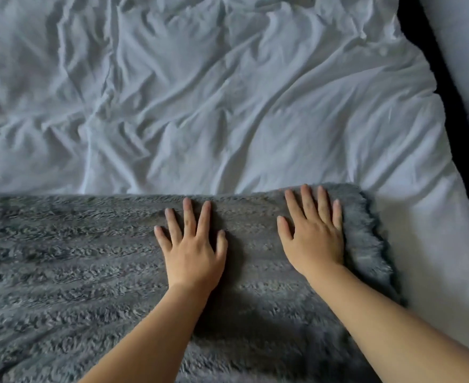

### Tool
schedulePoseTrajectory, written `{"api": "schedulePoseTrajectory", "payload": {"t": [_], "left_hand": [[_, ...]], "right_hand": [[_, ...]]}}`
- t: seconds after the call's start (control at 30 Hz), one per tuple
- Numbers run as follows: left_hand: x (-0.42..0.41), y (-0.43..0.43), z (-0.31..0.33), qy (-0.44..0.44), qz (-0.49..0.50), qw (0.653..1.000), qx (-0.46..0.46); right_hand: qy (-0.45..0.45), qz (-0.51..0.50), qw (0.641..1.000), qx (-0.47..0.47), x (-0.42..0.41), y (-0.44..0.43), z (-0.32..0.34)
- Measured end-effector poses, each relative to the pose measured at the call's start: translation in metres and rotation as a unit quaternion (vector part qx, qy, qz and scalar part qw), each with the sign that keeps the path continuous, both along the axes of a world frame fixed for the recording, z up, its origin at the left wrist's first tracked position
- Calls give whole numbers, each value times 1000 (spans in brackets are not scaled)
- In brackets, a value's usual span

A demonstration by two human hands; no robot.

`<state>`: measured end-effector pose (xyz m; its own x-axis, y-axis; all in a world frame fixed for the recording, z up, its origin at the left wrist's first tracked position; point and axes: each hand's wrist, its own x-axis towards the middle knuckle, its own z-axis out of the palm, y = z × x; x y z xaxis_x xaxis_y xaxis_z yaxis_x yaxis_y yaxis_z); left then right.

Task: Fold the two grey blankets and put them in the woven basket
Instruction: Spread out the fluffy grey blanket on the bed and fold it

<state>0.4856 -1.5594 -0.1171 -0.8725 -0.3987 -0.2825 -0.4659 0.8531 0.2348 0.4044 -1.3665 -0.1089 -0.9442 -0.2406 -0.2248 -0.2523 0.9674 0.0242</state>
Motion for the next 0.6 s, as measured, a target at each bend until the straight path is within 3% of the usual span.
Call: {"api": "schedulePoseTrajectory", "payload": {"t": [0.17,0.4,0.6], "left_hand": [[-13,2,-37,52,0,999,-14],[-24,9,-115,167,-1,985,-39],[-24,13,-127,186,-4,980,-65]], "right_hand": [[11,-29,999,-11,-21,51,-27],[115,-26,989,-92,-37,50,-116],[156,-14,983,-93,-38,52,-135]]}}
